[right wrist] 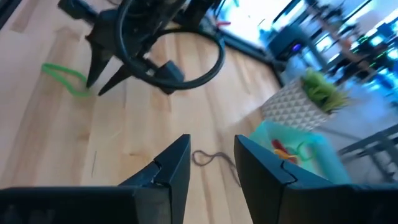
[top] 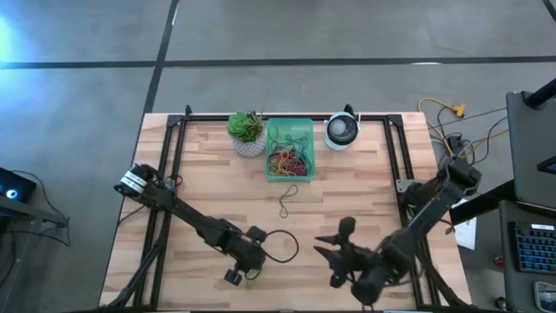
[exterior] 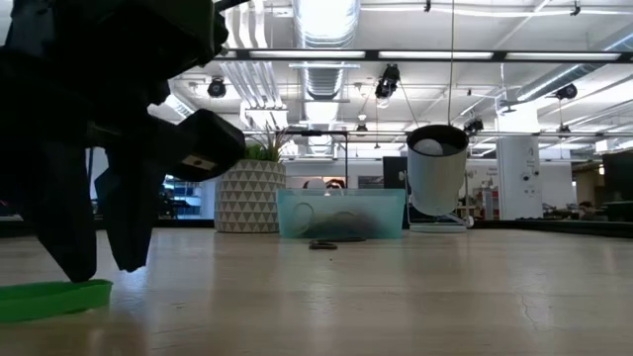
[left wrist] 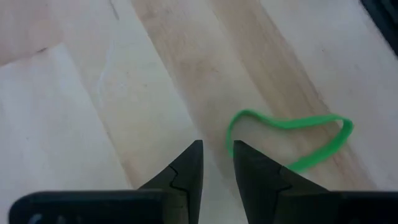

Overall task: Pick and place rubber bands into bin
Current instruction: Put the green rubber band into the green bin

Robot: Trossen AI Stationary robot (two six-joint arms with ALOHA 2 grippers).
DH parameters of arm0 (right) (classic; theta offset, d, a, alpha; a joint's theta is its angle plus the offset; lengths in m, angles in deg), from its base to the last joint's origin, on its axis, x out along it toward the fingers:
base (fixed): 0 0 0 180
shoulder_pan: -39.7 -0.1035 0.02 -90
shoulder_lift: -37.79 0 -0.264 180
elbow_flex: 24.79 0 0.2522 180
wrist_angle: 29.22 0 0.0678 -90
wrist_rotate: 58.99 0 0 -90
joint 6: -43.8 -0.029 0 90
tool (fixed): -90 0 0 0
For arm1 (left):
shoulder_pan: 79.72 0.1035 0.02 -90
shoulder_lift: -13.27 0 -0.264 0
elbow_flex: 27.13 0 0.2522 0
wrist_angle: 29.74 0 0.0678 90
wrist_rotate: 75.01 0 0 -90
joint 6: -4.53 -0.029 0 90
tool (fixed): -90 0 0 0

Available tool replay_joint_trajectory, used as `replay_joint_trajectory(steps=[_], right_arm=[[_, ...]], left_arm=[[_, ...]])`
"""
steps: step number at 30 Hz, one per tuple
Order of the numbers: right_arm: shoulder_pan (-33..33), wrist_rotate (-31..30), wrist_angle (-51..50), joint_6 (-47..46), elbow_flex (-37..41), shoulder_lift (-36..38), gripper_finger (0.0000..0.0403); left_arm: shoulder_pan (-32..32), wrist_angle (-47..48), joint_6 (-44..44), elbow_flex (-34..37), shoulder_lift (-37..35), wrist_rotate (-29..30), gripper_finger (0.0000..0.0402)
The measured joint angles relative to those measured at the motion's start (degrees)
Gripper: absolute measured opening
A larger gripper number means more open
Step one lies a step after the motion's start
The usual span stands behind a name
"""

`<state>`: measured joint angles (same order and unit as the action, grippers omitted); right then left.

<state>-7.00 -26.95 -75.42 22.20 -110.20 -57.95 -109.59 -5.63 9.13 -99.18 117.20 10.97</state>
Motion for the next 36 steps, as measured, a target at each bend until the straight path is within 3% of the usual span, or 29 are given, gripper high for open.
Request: replay_joint_trajectory(steps=[7, 18, 36], right_arm=[[-3.6, -5.0, 0.1, -0.5, 0.4, 0.0, 0.0117], [-3.3, -5.2, 0.2, -1.0, 0.4, 0.0, 0.0103], [-3.3, -5.1, 0.2, -1.4, 0.7, 0.0, 0.0093]], left_arm=[[0.0, 1.1, 1.1, -1.2, 0.7, -0.2, 0.0072], [-0.2, 0.7, 5.0, -0.5, 0.9, -3.4, 0.0072], [-0.3, 0.0, 5.6, -1.1, 0.9, -3.4, 0.0072]])
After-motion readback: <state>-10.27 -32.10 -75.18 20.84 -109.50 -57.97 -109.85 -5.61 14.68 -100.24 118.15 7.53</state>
